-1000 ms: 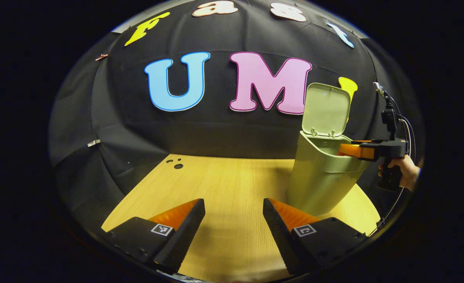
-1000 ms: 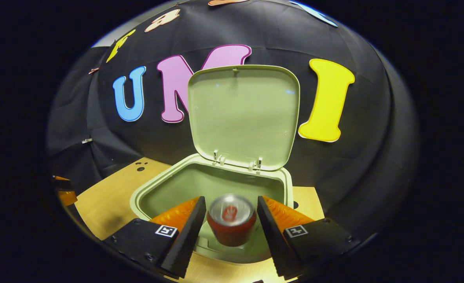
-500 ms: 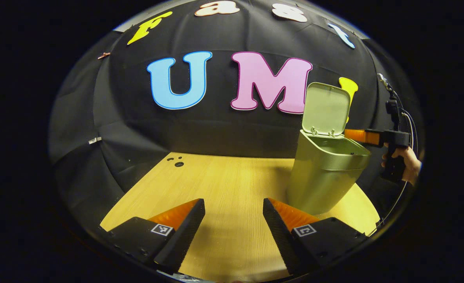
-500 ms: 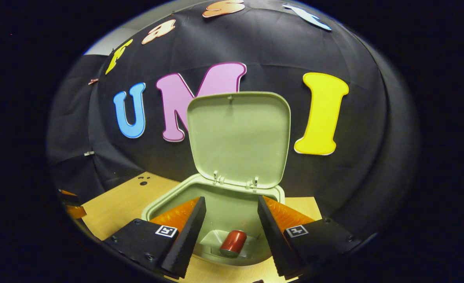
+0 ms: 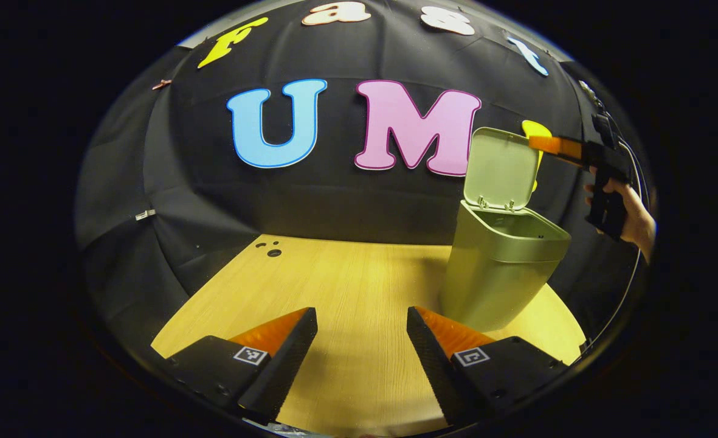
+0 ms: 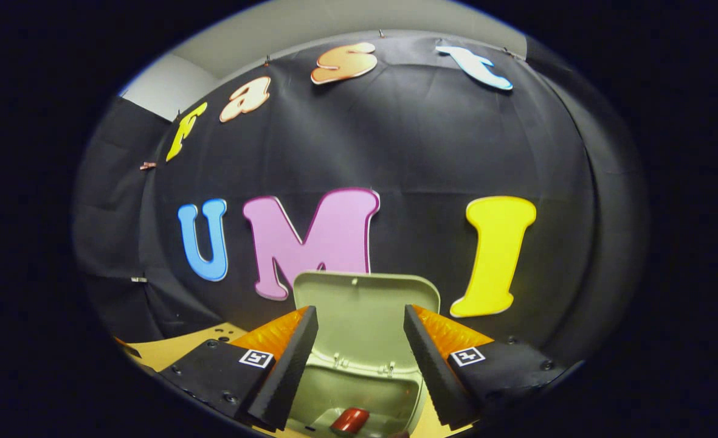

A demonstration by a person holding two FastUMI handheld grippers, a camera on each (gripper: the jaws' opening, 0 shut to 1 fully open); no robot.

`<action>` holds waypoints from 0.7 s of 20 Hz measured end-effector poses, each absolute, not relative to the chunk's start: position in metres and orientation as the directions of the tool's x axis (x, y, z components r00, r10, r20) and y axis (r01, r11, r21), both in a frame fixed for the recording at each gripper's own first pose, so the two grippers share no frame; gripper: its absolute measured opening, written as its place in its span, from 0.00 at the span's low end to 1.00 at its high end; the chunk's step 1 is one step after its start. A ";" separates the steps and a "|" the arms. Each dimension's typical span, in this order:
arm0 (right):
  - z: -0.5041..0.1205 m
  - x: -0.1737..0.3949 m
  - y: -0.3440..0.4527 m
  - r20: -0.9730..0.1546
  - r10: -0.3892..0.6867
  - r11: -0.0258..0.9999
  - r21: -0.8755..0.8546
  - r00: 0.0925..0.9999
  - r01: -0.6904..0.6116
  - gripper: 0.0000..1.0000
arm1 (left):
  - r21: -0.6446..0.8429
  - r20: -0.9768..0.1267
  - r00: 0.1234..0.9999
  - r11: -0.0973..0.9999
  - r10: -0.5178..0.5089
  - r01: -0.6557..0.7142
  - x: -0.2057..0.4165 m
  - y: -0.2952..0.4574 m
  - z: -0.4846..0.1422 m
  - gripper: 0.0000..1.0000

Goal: Press the lid of the desktop garbage bin to open it, pick up the crumpled paper on the desktop and throw it into the bin, then pick up the pop can on the desktop and drop it into the bin, and finally close the garbage bin lid.

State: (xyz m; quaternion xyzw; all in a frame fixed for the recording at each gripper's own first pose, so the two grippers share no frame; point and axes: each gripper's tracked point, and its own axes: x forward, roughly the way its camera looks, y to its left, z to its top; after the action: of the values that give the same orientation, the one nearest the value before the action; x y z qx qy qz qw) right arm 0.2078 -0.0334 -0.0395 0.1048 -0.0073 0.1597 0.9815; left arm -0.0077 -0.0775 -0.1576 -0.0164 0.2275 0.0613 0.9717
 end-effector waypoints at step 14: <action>-0.008 0.273 -0.026 0.161 0.203 0.960 0.163 0.966 -0.229 0.93 | 0.013 -0.452 0.877 0.985 0.160 -0.173 -0.028 -0.057 -0.156 0.96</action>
State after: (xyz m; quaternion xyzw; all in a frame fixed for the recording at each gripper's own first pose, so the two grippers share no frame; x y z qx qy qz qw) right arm 0.2729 -0.0264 -0.0083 0.0906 -0.0716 0.1092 0.9873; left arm -0.0278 -0.0571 -0.1558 -0.0139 0.2323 0.0859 0.9688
